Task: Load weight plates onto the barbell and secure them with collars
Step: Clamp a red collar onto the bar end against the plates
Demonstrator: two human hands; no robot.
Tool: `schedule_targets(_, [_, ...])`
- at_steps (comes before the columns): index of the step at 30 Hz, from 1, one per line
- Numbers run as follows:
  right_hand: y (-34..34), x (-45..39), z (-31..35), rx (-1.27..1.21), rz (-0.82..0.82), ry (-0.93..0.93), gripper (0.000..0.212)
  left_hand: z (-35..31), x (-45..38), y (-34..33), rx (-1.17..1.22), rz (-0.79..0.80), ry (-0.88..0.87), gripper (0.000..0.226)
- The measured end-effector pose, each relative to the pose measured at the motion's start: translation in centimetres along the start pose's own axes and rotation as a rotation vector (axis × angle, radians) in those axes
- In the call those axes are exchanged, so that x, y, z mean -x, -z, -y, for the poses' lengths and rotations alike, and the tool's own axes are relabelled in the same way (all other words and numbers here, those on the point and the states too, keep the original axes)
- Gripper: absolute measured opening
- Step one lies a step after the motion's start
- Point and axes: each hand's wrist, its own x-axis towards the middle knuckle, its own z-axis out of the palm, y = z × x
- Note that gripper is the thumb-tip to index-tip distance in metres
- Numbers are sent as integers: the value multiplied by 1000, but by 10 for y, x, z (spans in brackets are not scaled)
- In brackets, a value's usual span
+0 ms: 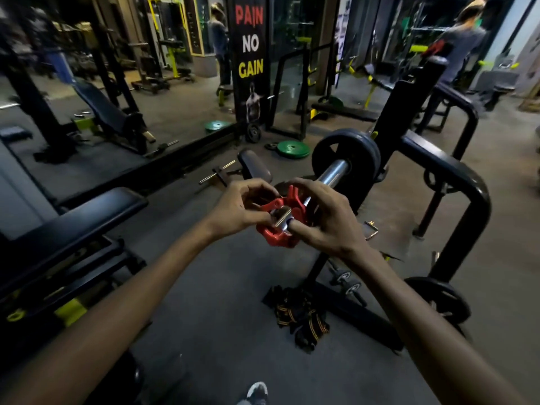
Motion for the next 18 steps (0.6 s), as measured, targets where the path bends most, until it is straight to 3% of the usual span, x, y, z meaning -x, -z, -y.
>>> schedule_targets(12, [-38,45,-5,217,14,-37,73,44,31,-14,-188,-40,-144,48])
schedule_targets(18, [-51,50,-19,396,24,160,73,61,41,-12,-238,-40,-272,54])
